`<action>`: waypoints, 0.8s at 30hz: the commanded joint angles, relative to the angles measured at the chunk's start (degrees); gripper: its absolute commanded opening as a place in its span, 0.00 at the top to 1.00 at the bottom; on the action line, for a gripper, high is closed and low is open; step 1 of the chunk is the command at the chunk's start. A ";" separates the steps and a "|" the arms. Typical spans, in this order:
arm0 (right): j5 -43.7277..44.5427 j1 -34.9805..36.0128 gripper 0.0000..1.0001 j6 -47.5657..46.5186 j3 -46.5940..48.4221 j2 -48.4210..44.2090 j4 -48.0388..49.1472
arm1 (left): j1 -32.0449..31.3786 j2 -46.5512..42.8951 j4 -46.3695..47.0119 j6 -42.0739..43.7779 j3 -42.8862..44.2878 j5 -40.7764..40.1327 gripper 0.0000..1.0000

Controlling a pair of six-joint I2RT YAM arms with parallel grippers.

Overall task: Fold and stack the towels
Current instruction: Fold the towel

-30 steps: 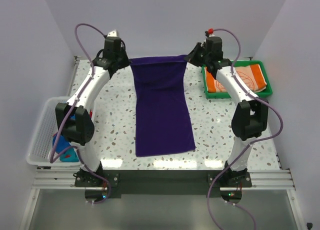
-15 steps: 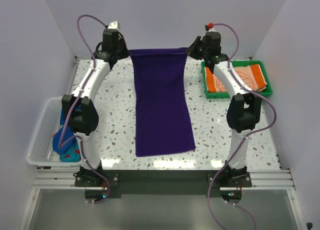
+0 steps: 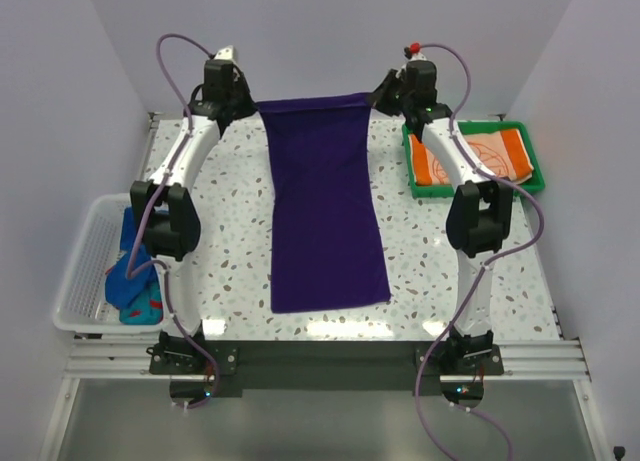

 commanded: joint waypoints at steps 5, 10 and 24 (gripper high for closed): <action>-2.51 -0.58 1.00 -1.09 -7.56 -9.26 -8.14 | 1.09 -8.56 -2.12 -0.74 -6.48 3.83 1.00; -2.51 -0.58 1.00 -1.26 -15.58 -17.00 -12.19 | 1.00 -15.76 -5.82 -4.69 -13.69 8.05 1.00; -5.58 -0.41 0.99 -3.55 -42.38 -38.28 -19.76 | -1.72 -38.89 -7.85 -8.65 -44.72 11.57 1.00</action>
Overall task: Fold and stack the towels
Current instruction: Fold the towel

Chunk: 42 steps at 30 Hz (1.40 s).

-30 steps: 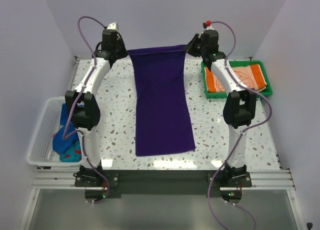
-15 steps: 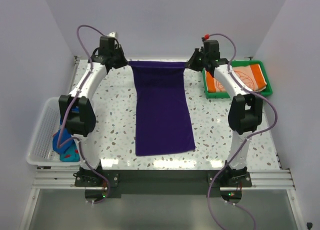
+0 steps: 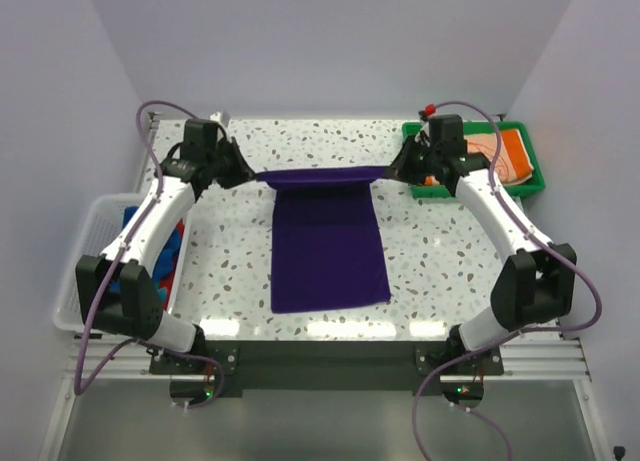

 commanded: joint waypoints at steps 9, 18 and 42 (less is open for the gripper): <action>-1.94 0.12 0.98 -3.05 -13.59 -9.33 -4.18 | -4.52 -11.47 -2.67 -2.25 -12.59 -0.80 1.00; -2.38 0.38 0.98 -3.23 -12.63 -9.42 -4.88 | -5.40 -13.33 -5.13 -2.25 -10.84 -3.26 1.00; -3.17 3.28 0.95 -2.26 -38.11 -18.75 -4.80 | -14.19 -25.64 -1.27 -12.62 -42.21 -0.89 1.00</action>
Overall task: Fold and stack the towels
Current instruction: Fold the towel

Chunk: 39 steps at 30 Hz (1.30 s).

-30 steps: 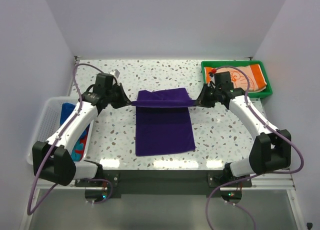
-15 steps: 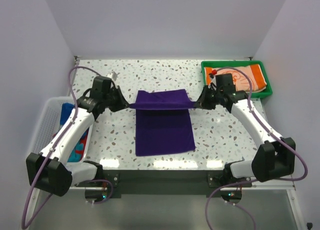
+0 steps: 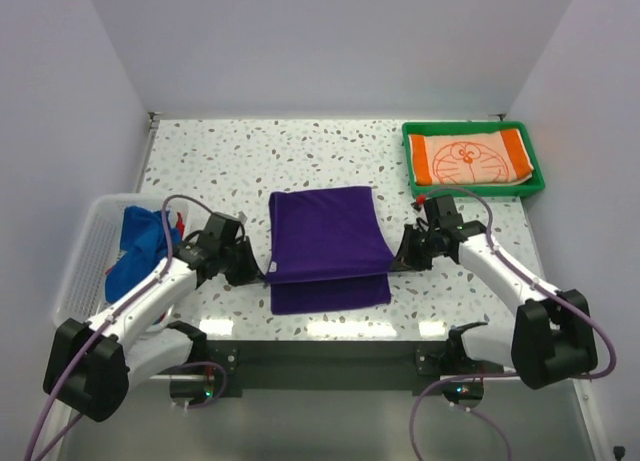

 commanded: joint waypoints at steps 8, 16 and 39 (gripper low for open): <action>1.53 1.19 0.95 0.19 -4.82 5.26 4.88 | -3.63 4.39 7.19 -3.49 -6.70 -1.31 1.00; 2.93 1.28 0.96 -0.51 -0.09 3.33 1.72 | -3.80 3.61 2.99 -3.50 -1.19 -3.94 1.00; 6.45 6.20 0.94 1.95 -7.36 -4.94 -7.60 | -11.09 -2.29 -1.79 -6.39 -7.13 0.80 0.97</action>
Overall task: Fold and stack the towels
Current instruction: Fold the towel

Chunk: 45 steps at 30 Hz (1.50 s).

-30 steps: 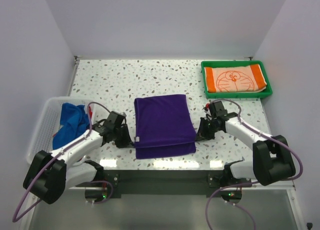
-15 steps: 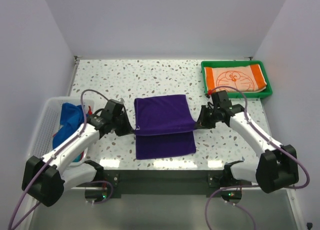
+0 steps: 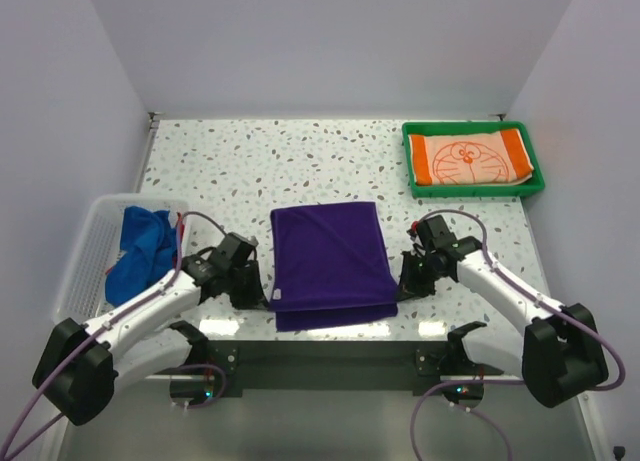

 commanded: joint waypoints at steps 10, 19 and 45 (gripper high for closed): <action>6.18 0.12 0.94 0.81 -2.37 6.26 4.35 | -8.60 6.26 7.14 -6.37 -6.64 -1.88 0.97; 5.04 0.12 0.95 1.86 -4.31 10.13 10.76 | -8.16 10.38 9.16 -8.58 -2.95 -6.10 0.99; 6.70 1.18 0.98 7.49 11.76 29.02 23.08 | 16.19 38.34 13.30 9.44 20.51 -4.26 1.00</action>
